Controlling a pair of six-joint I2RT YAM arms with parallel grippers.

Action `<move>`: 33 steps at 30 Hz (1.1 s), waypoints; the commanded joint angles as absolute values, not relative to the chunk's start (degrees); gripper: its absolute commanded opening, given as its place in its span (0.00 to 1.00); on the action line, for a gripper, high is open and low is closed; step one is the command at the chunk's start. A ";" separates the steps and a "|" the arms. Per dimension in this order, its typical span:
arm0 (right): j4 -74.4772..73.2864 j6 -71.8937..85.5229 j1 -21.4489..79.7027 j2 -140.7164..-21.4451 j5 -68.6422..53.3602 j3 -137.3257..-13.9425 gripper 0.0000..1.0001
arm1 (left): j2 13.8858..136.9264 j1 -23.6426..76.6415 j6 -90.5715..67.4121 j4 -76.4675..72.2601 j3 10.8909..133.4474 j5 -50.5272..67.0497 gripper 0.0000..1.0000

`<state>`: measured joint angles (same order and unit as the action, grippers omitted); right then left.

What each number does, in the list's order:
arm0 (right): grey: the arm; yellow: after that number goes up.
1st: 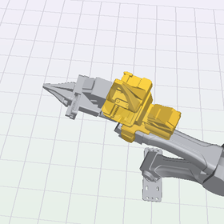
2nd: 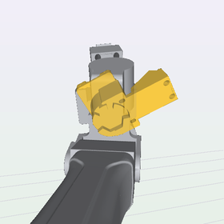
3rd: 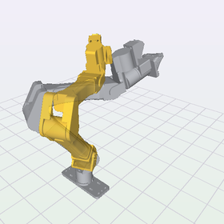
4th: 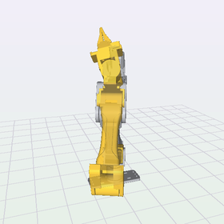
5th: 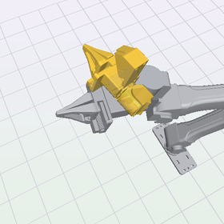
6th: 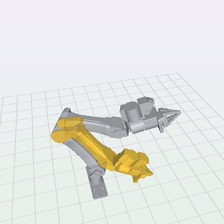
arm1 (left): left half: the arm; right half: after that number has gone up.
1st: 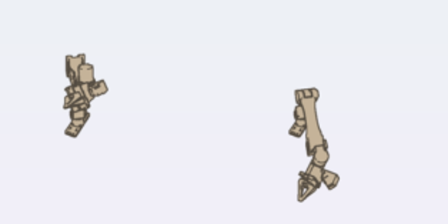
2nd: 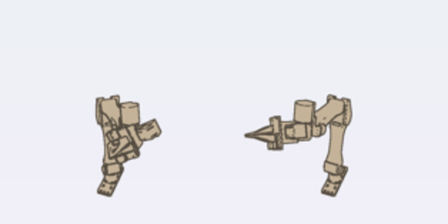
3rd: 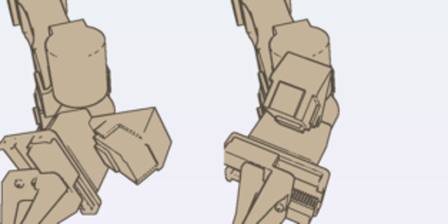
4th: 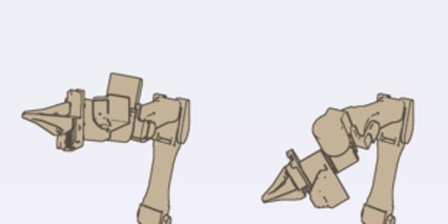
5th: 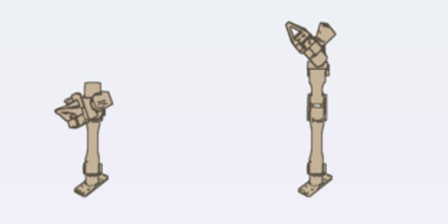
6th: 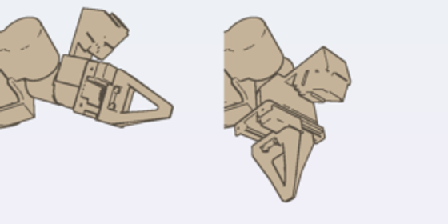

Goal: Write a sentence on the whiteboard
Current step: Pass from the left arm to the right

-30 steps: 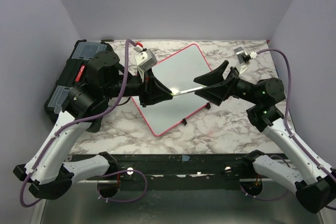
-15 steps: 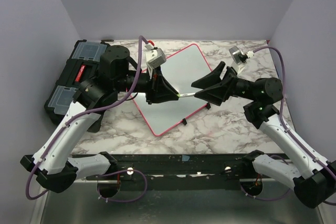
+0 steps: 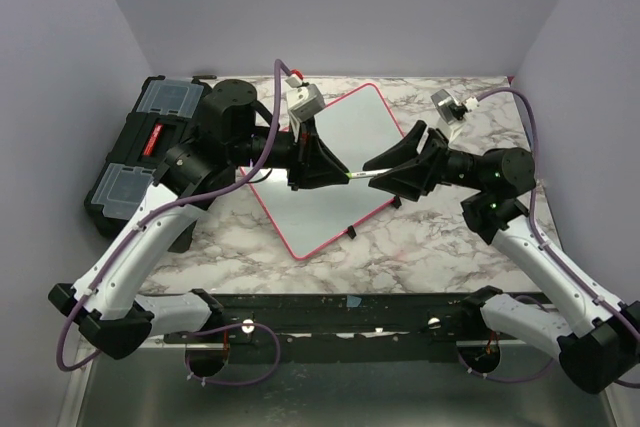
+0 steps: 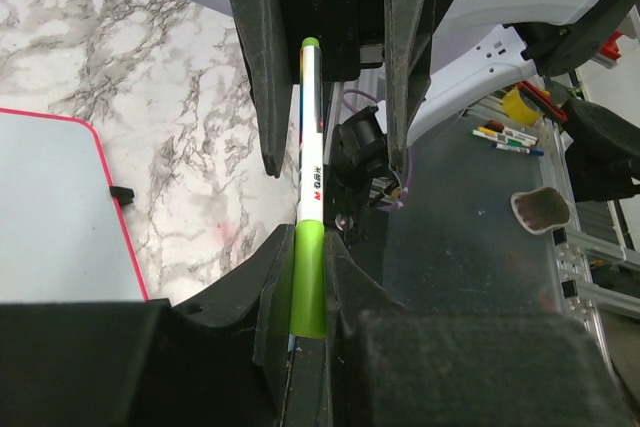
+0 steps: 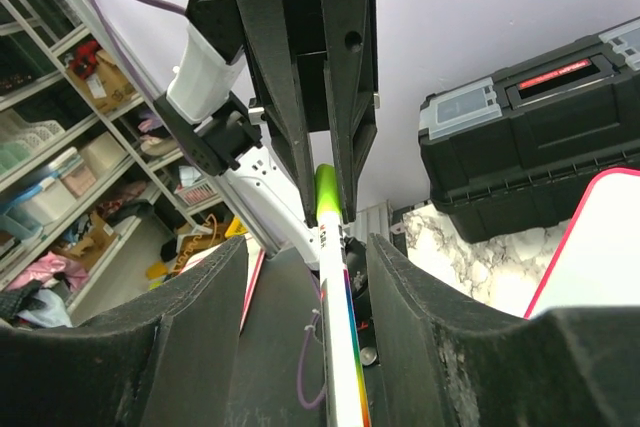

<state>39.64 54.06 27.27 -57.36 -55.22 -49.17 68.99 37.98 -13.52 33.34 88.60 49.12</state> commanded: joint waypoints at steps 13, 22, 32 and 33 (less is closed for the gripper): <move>43.16 55.06 27.24 -59.48 -58.63 -48.08 0.42 | 71.61 37.81 -13.12 32.83 91.19 51.33 0.00; 43.15 55.19 27.24 -59.80 -58.71 -48.21 0.33 | 72.81 37.82 -12.04 34.54 92.47 51.67 0.00; 46.58 57.45 27.25 -60.63 -57.75 -47.84 0.33 | 72.73 37.83 -12.08 33.84 91.03 51.76 0.00; 46.58 57.44 27.24 -60.79 -57.78 -47.92 0.33 | 72.68 37.80 -12.05 33.74 90.88 51.77 0.00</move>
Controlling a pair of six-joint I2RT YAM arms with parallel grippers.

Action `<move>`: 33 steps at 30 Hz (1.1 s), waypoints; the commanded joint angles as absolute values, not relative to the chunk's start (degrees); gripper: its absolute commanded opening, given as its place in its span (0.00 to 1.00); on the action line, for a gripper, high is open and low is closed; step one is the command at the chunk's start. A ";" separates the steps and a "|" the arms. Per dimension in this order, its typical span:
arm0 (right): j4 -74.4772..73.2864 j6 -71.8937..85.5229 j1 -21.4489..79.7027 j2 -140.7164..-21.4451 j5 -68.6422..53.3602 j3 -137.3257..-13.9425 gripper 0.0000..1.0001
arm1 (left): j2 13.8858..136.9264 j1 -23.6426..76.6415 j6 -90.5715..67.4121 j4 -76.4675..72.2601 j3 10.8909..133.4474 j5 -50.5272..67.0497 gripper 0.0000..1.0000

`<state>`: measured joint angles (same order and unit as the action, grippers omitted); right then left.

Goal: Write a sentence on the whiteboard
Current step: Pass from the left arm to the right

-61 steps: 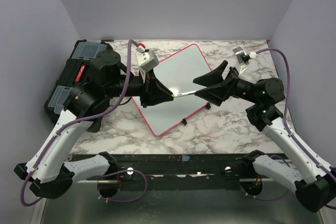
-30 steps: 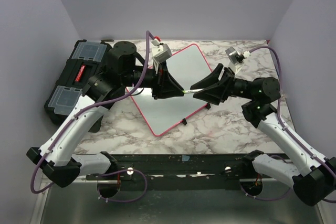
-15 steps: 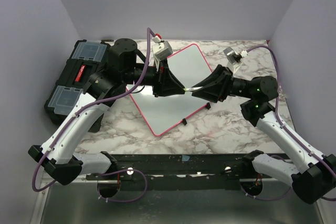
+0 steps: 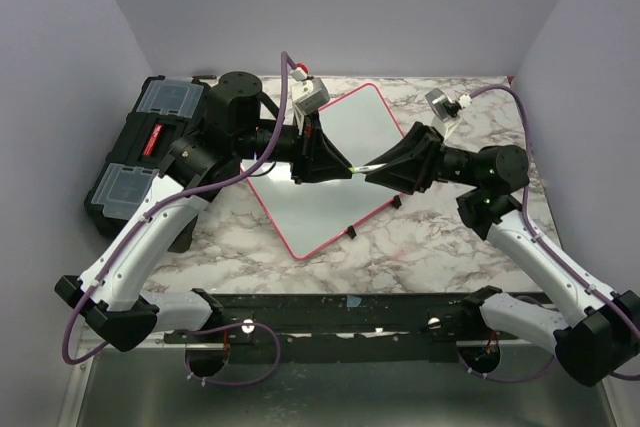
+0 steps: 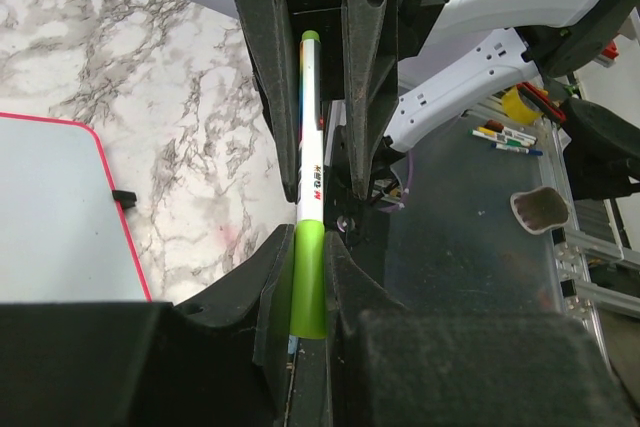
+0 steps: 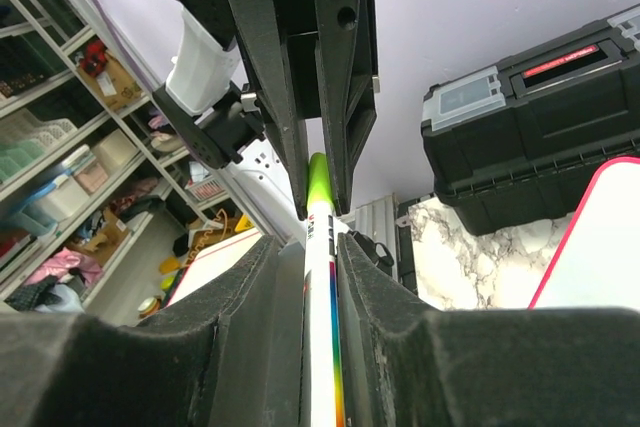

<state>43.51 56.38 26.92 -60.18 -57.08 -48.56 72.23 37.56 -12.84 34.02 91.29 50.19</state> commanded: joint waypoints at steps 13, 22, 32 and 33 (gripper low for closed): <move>47.65 58.13 27.33 -61.67 -56.51 -47.65 0.28 | 73.13 37.82 -11.60 33.75 90.60 51.67 0.00; 49.33 59.28 27.31 -62.75 -55.31 -47.15 0.27 | 73.02 37.84 -11.36 33.54 89.68 51.63 0.00; 50.22 59.77 27.29 -63.74 -55.47 -47.11 0.25 | 73.21 37.79 -10.46 34.16 89.84 51.37 0.00; 50.19 59.77 27.27 -63.69 -55.50 -47.16 0.25 | 73.21 37.80 -10.31 34.27 89.82 51.41 0.00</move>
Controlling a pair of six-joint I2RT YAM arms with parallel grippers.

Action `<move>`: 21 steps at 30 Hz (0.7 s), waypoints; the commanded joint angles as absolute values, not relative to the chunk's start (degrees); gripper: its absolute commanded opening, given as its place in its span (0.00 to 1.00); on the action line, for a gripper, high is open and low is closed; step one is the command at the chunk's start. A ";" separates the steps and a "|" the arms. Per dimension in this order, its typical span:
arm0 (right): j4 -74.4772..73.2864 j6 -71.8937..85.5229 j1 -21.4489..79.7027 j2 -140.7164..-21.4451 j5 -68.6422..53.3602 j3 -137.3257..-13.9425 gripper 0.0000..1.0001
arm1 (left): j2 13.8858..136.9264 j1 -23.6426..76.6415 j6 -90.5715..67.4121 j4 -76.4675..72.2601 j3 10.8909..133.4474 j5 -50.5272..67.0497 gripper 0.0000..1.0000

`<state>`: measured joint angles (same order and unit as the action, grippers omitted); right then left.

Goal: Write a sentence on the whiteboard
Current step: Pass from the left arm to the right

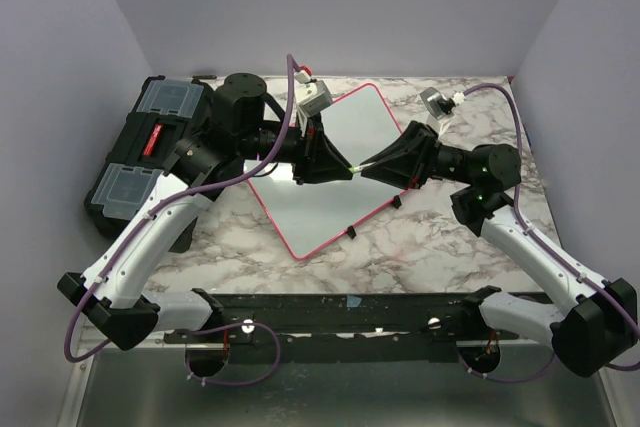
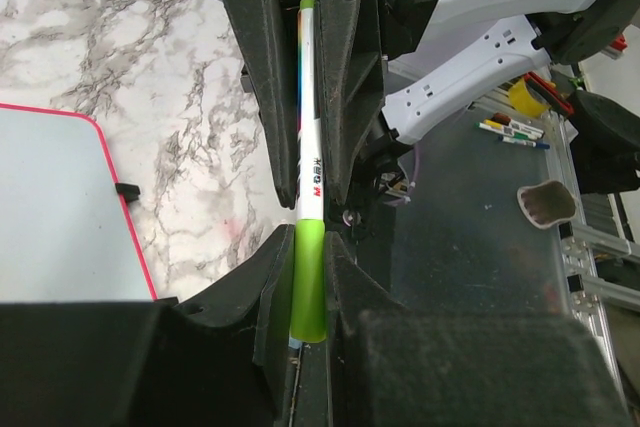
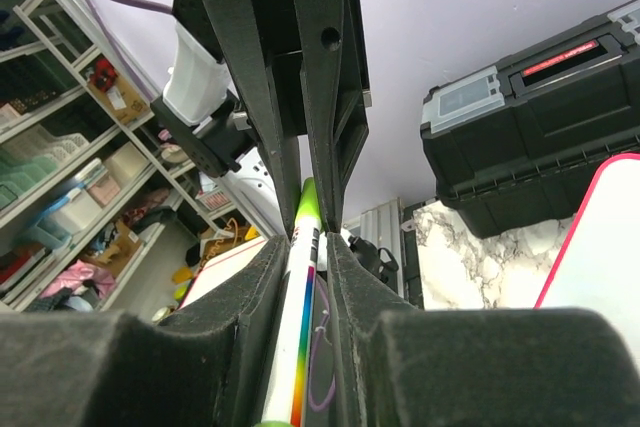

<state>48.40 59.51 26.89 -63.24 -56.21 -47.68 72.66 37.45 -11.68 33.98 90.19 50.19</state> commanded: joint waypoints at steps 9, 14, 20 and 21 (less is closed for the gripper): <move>41.15 52.96 27.29 -62.15 -55.81 -49.89 0.35 | 71.99 37.47 -7.62 37.93 91.21 50.62 0.00; 39.70 51.85 27.29 -62.23 -56.84 -51.27 0.36 | 71.68 37.43 -6.34 40.08 91.76 50.86 0.00; 38.73 51.50 27.33 -62.47 -57.83 -51.77 0.38 | 70.71 37.40 -5.02 41.65 91.59 50.83 0.00; 39.11 51.98 27.33 -62.96 -59.26 -52.09 0.38 | 70.66 37.36 -4.83 41.91 91.47 50.88 0.00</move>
<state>39.48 52.38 26.96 -62.87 -56.31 -50.00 72.16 37.45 -6.59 40.16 90.43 50.04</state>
